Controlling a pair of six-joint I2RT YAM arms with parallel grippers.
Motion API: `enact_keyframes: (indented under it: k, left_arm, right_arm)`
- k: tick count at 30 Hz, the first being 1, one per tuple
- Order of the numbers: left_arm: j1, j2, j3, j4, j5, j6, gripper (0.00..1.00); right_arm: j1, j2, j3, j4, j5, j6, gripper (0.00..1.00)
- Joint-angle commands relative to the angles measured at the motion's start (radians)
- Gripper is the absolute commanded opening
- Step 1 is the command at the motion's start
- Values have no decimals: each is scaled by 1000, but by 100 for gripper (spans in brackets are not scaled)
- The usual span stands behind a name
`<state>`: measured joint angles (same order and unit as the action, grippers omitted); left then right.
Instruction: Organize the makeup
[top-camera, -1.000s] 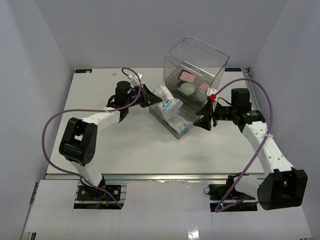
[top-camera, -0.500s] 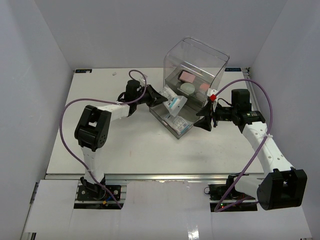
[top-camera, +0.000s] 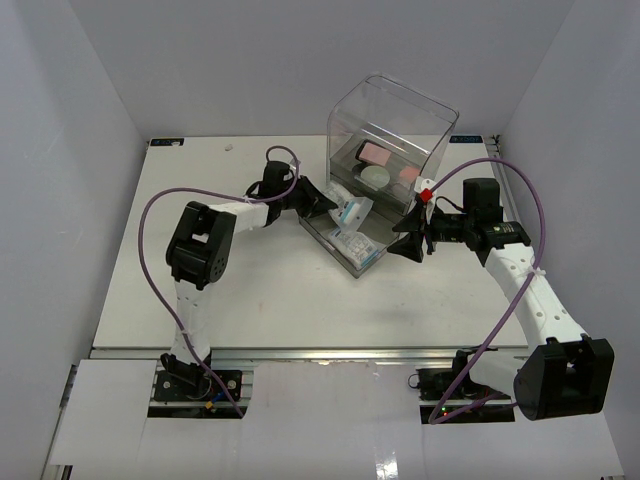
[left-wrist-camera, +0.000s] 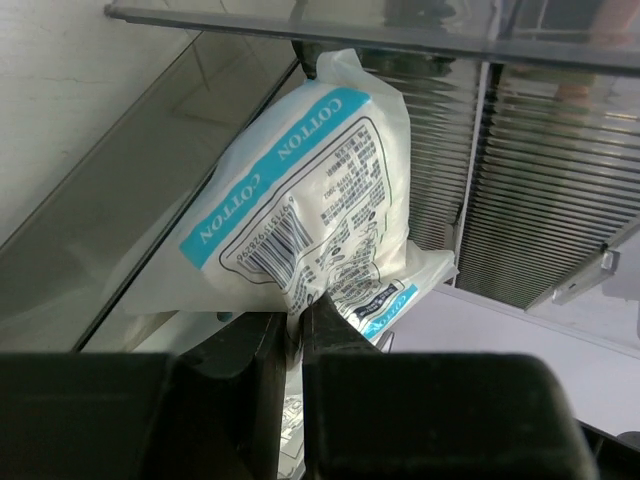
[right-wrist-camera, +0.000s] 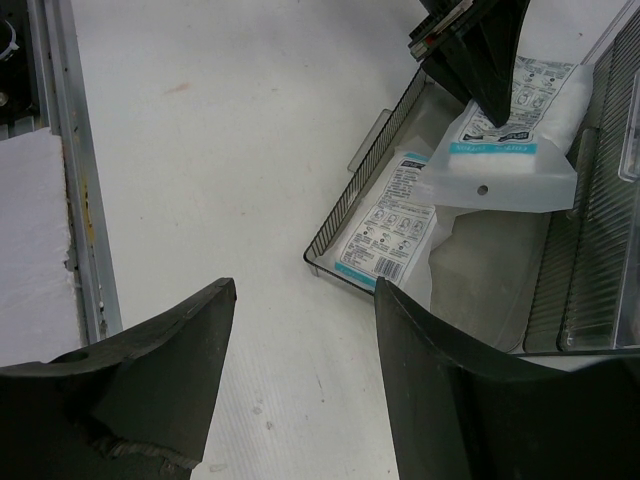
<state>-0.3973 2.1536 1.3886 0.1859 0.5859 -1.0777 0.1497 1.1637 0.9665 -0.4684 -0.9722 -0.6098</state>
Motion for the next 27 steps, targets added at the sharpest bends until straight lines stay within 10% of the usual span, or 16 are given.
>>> enact_keyframes:
  k: [1,27]
  left_arm:
    - [-17,19,65,-38,-17,15,17]
    - [-44,93,239,-376,-144,178,29]
  right_arm:
    - [-7,-13,-2,24,-26,-4,64]
    - [-8,-19,-5,26,-31,1,64]
